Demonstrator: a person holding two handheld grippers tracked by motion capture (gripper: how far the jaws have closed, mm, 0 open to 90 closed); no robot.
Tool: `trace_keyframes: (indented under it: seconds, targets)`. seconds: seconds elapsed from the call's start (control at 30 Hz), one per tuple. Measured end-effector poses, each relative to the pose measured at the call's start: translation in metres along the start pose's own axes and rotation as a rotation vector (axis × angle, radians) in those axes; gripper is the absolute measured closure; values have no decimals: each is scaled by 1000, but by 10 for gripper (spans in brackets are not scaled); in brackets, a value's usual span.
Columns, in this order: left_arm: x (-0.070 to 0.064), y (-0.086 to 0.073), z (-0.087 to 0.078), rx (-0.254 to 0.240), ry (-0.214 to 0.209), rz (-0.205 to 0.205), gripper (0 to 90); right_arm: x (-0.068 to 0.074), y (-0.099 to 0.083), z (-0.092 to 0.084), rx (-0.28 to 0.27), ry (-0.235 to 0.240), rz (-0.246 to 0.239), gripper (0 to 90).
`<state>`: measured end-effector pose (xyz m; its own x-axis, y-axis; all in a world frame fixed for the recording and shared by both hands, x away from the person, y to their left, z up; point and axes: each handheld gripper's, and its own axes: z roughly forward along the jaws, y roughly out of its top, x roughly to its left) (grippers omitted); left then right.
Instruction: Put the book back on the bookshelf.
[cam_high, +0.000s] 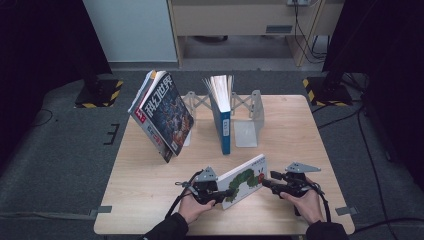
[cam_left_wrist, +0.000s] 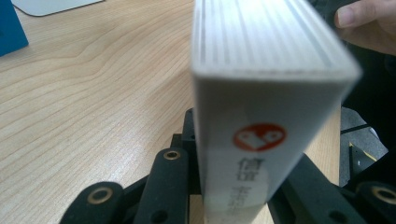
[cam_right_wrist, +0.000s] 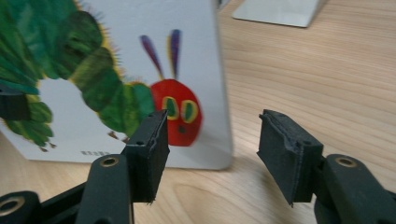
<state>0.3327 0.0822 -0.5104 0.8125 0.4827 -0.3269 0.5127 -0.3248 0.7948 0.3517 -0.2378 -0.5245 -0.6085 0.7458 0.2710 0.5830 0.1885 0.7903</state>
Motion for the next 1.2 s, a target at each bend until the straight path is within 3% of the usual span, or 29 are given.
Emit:
trace_keyframes:
  seconds: [0.27, 0.37, 0.6, 0.7, 0.77, 1.03, 1.2]
  targets:
    - [-2, 5, -6, -30, 9, -13, 747, -14, -2, -9, 26, -120, -7, 342]
    - [-3, 8, -10, -31, 10, -17, 748, -21, -3, -13, 50, -193, -34, 325]
    - [-4, 13, -15, -35, 16, -19, 749, -30, -5, -19, 95, -283, -75, 298]
    - [-5, 16, -19, -51, 14, -20, 749, -35, -7, -21, 107, -310, -58, 269]
    - [-6, 19, -23, -66, 13, -24, 749, -40, -10, -22, 145, -342, -77, 237]
    - [-4, 27, -35, -112, 49, -36, 749, -45, -14, -20, 129, -357, -59, 113]
    - [-4, 32, -42, -137, 64, -45, 749, -46, -15, -19, 123, -361, -52, 89]
